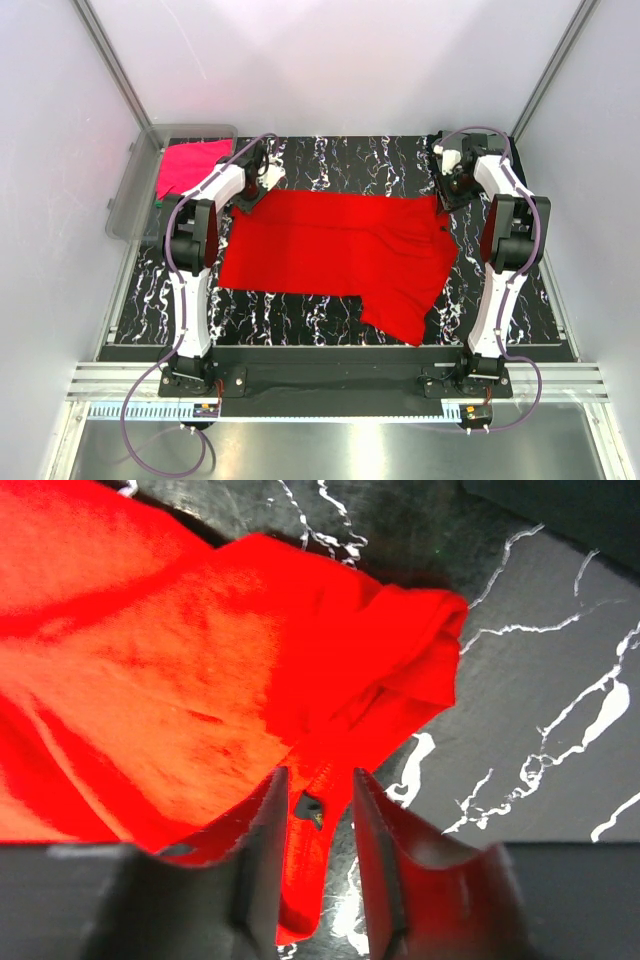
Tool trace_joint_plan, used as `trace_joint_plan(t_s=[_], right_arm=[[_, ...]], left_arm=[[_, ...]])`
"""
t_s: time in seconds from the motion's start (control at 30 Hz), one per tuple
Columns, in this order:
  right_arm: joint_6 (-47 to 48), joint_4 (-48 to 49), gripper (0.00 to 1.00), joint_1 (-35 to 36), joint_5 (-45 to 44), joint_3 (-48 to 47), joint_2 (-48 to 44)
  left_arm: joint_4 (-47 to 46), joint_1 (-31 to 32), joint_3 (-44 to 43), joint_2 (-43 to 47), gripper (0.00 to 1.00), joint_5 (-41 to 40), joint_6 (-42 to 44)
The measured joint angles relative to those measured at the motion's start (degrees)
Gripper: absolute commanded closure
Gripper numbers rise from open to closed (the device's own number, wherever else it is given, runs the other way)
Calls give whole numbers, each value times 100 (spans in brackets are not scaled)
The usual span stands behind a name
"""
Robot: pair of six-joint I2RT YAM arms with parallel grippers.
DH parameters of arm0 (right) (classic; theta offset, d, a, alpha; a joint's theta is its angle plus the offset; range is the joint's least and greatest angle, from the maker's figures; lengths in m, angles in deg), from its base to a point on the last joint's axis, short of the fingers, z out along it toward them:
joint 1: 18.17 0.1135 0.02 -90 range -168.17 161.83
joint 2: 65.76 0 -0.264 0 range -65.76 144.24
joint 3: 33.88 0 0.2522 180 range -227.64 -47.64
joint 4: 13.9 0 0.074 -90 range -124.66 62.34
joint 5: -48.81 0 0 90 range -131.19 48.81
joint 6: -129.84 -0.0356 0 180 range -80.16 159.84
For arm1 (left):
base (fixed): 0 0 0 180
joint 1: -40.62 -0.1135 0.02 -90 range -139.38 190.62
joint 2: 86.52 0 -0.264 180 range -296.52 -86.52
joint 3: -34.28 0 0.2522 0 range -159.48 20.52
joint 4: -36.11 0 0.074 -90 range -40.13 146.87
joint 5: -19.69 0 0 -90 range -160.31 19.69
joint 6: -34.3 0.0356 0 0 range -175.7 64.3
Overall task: Fold and stack the t-shirts
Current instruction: Fold the tshirt
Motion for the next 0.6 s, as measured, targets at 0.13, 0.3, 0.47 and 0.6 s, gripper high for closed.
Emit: trace_joint_plan(t_s=[0.13,0.3,0.47,0.6], right_arm=[[-13,-4,58,0,131,0,0],[-24,-17,60,0,249,-31,11],[-98,-68,61,0,365,-236,136],[-133,-81,62,0,402,-422,345]], left_arm=[[4,0,59,0,83,-17,0],[-4,0,61,0,83,-55,4],[-4,0,76,0,83,-74,20],[-4,0,79,0,83,-81,24]])
